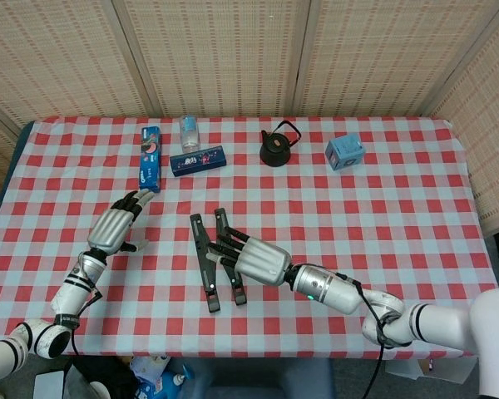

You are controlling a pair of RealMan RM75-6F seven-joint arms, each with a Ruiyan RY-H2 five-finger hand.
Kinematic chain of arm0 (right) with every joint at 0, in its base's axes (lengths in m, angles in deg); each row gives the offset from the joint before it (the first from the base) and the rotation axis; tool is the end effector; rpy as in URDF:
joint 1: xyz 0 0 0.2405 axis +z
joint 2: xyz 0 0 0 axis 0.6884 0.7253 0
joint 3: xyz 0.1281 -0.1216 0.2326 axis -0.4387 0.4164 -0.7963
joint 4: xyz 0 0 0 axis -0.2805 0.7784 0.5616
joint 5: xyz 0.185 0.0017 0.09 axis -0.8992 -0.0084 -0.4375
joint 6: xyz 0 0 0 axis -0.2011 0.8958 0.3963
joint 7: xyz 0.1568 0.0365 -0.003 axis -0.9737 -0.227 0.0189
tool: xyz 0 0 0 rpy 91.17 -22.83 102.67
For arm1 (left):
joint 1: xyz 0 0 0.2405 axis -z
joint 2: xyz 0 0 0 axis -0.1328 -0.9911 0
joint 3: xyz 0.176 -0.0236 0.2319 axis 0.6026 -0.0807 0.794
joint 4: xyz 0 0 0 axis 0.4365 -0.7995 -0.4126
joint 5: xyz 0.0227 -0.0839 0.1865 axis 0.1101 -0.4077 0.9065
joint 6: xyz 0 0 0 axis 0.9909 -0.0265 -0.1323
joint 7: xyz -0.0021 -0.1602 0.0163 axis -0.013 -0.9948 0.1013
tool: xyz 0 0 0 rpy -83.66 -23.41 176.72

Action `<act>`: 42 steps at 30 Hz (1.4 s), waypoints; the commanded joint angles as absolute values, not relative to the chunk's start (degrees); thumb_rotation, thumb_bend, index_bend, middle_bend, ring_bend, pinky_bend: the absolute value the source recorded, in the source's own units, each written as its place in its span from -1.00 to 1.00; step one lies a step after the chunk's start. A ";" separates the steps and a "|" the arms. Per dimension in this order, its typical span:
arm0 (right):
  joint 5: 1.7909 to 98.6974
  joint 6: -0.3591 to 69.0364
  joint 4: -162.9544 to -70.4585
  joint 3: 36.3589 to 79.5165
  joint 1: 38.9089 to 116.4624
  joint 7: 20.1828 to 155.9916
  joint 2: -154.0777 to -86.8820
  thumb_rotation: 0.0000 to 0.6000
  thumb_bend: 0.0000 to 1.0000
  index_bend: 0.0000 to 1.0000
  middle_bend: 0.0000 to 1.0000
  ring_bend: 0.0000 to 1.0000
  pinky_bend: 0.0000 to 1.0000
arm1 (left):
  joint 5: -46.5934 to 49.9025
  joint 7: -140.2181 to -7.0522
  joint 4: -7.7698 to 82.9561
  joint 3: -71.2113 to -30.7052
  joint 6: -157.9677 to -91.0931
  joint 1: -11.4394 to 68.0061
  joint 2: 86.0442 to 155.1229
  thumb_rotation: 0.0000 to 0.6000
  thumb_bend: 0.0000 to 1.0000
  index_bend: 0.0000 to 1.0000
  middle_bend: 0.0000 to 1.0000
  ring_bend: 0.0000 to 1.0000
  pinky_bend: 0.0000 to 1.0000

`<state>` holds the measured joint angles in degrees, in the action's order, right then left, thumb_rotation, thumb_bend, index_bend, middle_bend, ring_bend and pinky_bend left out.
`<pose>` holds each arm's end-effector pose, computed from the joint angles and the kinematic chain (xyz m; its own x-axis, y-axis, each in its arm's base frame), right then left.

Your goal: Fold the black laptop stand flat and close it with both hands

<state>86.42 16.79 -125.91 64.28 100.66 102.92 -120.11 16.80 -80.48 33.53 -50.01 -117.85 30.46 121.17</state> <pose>-0.0725 -0.3641 -0.0271 0.7549 0.1008 0.6480 -0.2274 -0.8866 0.4028 -0.2553 0.4083 0.0476 0.3814 0.1806 0.9066 0.9007 -0.2934 -0.3204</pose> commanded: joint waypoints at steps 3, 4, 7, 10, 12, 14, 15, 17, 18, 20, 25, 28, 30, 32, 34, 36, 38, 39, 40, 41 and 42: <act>91.27 10.07 -125.21 66.19 107.88 99.07 -118.46 1.00 -1.00 -1.00 -1.00 -1.00 -1.00 | 16.56 -80.37 34.07 -50.22 -118.60 29.70 120.49 1.00 -0.57 -1.00 -1.00 -1.00 -0.67; 91.94 9.18 -124.27 66.54 108.97 98.76 -118.98 1.00 -1.00 -1.00 -1.00 -1.00 -1.00 | 16.46 -80.56 34.22 -50.28 -118.70 29.50 120.36 1.00 -0.57 -1.00 -1.00 -1.00 -0.67; 93.44 7.75 -121.39 67.46 111.32 97.70 -120.75 1.00 -1.00 -1.00 -1.00 -1.00 -1.00 | 16.42 -80.93 34.31 -50.36 -119.06 29.03 120.09 1.00 -0.57 -1.00 -1.00 -1.00 -0.67; 94.84 7.33 -117.95 68.44 113.23 96.43 -122.86 1.00 -1.00 -1.00 -1.00 -1.00 -1.00 | 16.50 -81.29 34.11 -50.26 -119.29 28.57 119.84 1.00 -0.57 -1.00 -1.00 -1.00 -0.67; 95.64 7.46 -115.53 69.10 114.35 95.35 -124.35 1.00 -1.00 -1.00 -1.00 -1.00 -1.00 | 16.46 -81.72 33.90 -50.24 -119.33 28.26 119.72 1.00 -0.57 -1.00 -1.00 -1.00 -0.67; 96.40 7.82 -113.35 69.73 115.27 94.29 -125.73 1.00 -1.00 -1.00 -1.00 -1.00 -1.00 | 16.44 -82.12 33.63 -50.22 -119.30 28.04 119.67 1.00 -0.57 -1.00 -1.00 -1.00 -0.67; 96.77 8.06 -112.17 70.07 115.71 93.64 -126.48 1.00 -1.00 -1.00 -1.00 -1.00 -1.00 | 16.42 -82.34 33.50 -50.21 -119.25 27.94 119.64 1.00 -0.57 -1.00 -1.00 -1.00 -0.67; 97.60 8.40 -109.65 70.83 116.82 92.39 -128.00 1.00 -1.00 -1.00 -1.00 -1.00 -1.00 | 16.44 -82.89 33.14 -50.29 -119.42 27.68 119.62 1.00 -0.57 -1.00 -1.00 -1.00 -0.67; 97.92 8.65 -108.64 71.12 117.26 91.85 -128.62 1.00 -1.00 -1.00 -1.00 -1.00 -1.00 | 16.44 -83.17 32.99 -50.30 -119.44 27.57 119.61 1.00 -0.57 -1.00 -1.00 -1.00 -0.67; 98.49 8.97 -106.59 71.76 118.25 90.71 -129.85 1.00 -1.00 -1.00 -1.00 -1.00 -1.00 | 16.51 -83.80 32.59 -50.24 -119.45 27.30 119.57 1.00 -0.57 -1.00 -1.00 -1.00 -0.67; 99.11 9.32 -102.30 72.97 120.24 88.26 -132.35 1.00 -1.00 -1.00 -1.00 -1.00 -1.00 | 16.61 -85.10 31.30 -50.10 -119.22 26.83 119.80 1.00 -0.57 -1.00 -1.00 -1.00 -0.67; 99.52 9.51 -100.09 73.82 121.30 87.23 -133.67 1.00 -1.00 -1.00 -1.00 -1.00 -1.00 | 16.68 -85.87 30.48 -50.14 -119.24 26.58 120.03 1.00 -0.57 -1.00 -1.00 -1.00 -0.67; 99.78 9.66 -98.81 74.47 121.97 86.38 -134.45 1.00 -1.00 -1.00 -1.00 -1.00 -1.00 | 16.80 -86.37 29.98 -50.13 -119.20 26.46 120.17 1.00 -0.57 -1.00 -1.00 -1.00 -0.67; 99.69 9.69 -97.90 74.88 122.47 85.38 -135.11 1.00 -1.00 -1.00 -1.00 -1.00 -1.00 | 16.95 -86.72 29.59 -50.12 -119.22 26.39 120.30 1.00 -0.57 -1.00 -1.00 -1.00 -0.67; 99.65 9.79 -97.00 75.25 123.06 84.51 -135.71 1.00 -1.00 -1.00 -1.00 -1.00 -1.00 | 17.16 -87.07 29.25 -50.10 -119.29 26.29 120.41 1.00 -0.57 -1.00 -1.00 -1.00 -0.67; 99.73 10.29 -96.38 75.67 123.51 83.76 -136.10 1.00 -1.00 -1.00 -1.00 -1.00 -1.00 | 17.30 -87.41 28.96 -50.11 -119.37 26.19 120.50 1.00 -0.57 -1.00 -1.00 -1.00 -0.67; 99.79 10.60 -95.88 76.15 123.80 83.08 -136.36 1.00 -0.96 -1.00 -0.98 -1.00 -1.00 | 17.38 -87.64 28.66 -50.13 -119.40 26.11 120.59 1.00 -0.57 -1.00 -1.00 -1.00 -0.67; 99.79 10.70 -95.62 76.46 123.98 82.70 -136.49 1.00 -0.92 -1.00 -0.96 -1.00 -1.00 | 17.41 -87.78 28.50 -50.14 -119.36 26.08 120.64 1.00 -0.57 -1.00 -1.00 -1.00 -0.67; 99.76 10.74 -95.43 76.67 124.10 82.43 -136.58 1.00 -0.89 -1.00 -0.94 -1.00 -1.00 | 17.43 -87.92 28.43 -50.16 -119.33 26.06 120.67 1.00 -0.57 -1.00 -1.00 -1.00 -0.67; 99.74 10.76 -95.23 76.88 124.21 82.24 -136.67 1.00 -0.87 -1.00 -0.91 -1.00 -1.00 | 17.47 -88.00 28.35 -50.17 -119.33 26.03 120.68 1.00 -0.57 -1.00 -1.00 -1.00 -0.67; 99.73 10.86 -95.06 77.09 124.30 82.03 -136.75 1.00 -0.85 -1.00 -0.89 -1.00 -1.00 | 17.52 -88.04 28.26 -50.19 -119.39 26.00 120.71 1.00 -0.57 -1.00 -1.00 -1.00 -0.67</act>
<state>99.74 10.78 -95.15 76.98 124.20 82.13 -136.66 17.51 -88.03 28.27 -50.18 -119.39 26.01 120.70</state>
